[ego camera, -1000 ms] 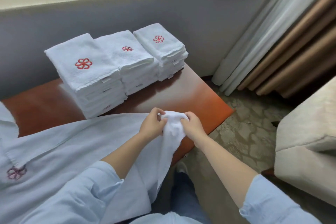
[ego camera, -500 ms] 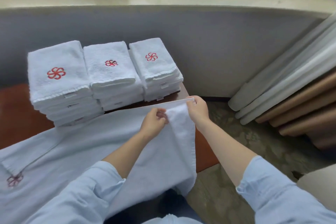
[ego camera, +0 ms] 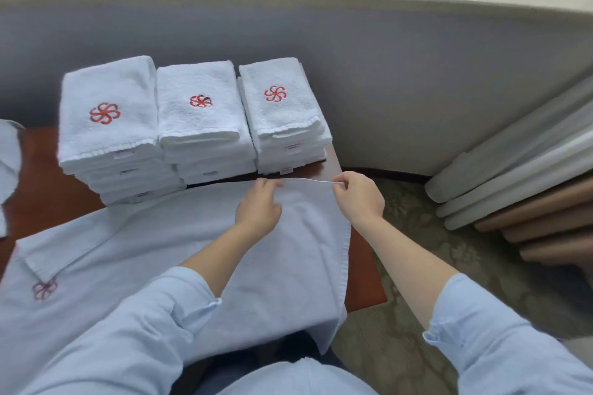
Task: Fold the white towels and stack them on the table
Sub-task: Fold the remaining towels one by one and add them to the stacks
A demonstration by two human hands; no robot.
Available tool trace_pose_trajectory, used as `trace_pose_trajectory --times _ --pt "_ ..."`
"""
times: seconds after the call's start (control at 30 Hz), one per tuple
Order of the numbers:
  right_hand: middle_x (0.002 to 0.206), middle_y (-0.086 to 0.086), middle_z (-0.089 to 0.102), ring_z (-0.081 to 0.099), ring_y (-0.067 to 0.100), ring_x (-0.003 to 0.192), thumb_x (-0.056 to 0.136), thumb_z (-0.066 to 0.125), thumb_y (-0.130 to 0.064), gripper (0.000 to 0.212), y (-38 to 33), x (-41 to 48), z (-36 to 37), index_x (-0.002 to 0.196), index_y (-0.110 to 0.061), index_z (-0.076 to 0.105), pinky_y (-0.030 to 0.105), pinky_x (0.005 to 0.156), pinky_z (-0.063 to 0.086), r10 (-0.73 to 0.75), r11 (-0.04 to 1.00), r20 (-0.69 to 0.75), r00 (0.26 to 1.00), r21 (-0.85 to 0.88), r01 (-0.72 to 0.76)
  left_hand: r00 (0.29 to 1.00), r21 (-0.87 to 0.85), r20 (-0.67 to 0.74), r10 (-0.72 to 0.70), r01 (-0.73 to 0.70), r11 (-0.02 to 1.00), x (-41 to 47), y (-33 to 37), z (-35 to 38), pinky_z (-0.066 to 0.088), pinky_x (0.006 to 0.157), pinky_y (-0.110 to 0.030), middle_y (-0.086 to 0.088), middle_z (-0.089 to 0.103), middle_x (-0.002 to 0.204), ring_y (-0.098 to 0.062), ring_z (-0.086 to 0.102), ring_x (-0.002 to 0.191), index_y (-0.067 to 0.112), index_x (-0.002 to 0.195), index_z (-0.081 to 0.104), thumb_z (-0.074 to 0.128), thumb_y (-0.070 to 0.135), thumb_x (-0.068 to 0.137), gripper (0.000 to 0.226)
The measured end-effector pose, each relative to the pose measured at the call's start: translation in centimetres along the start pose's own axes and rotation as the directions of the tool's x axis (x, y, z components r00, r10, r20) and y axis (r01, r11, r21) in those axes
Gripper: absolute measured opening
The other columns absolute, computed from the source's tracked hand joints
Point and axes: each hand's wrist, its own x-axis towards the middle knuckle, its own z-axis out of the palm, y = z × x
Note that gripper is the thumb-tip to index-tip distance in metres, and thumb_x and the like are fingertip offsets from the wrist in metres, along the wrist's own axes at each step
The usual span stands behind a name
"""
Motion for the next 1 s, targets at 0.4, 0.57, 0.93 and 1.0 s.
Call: trace_pose_trajectory --times 0.4,0.57,0.93,1.0 --pt "0.085 -0.008 0.058 0.057 0.012 0.083 0.098 0.046 -0.016 0.012 -1.9 0.4 -0.7 0.094 -0.015 0.057 0.035 0.071 0.049 0.007 0.959 0.029 1.0 0.282 -0.014 0.98 0.15 0.034 0.195 -0.198 0.969 2.5 1.7 -1.2 0.043 0.094 -0.038 -0.002 0.055 0.131 -0.026 0.051 0.121 0.023 0.137 0.049 0.05 0.012 0.095 0.043" --pt "0.092 -0.002 0.061 0.058 0.019 0.088 0.098 0.043 -0.015 0.013 -3.5 2.2 -1.2 0.096 -0.012 0.055 0.037 0.073 0.049 -0.012 0.95 -0.006 1.0 0.313 0.014 0.992 0.213 0.016 0.127 -0.128 0.969 3.1 0.3 -2.6 0.042 0.082 -0.037 -0.005 0.056 0.117 -0.028 0.054 0.104 0.019 0.115 0.057 0.045 0.014 0.097 0.022" --pt "0.092 -0.008 0.057 0.053 0.009 0.083 0.099 0.042 -0.015 0.011 -4.2 3.2 -1.3 0.099 -0.014 0.054 0.024 0.065 0.041 -0.067 0.925 0.005 0.998 0.374 0.06 0.973 0.064 -0.216 0.081 -0.069 0.996 2.9 0.1 -4.3 0.035 0.065 -0.04 -0.01 0.059 0.099 -0.037 0.056 0.086 0.016 0.097 0.04 0.038 0.014 0.102 0.005" --pt "0.097 -0.005 0.059 0.054 0.011 0.087 0.1 0.043 -0.016 0.011 -3.6 2.8 -1.5 0.099 -0.014 0.054 0.025 0.065 0.04 -0.068 0.93 0.015 0.998 0.364 0.058 0.954 0.059 -0.277 0.113 -0.1 0.993 2.5 0.4 -4.7 0.036 0.066 -0.042 -0.01 0.059 0.098 -0.037 0.056 0.087 0.012 0.1 0.046 0.039 0.017 0.102 0.009"
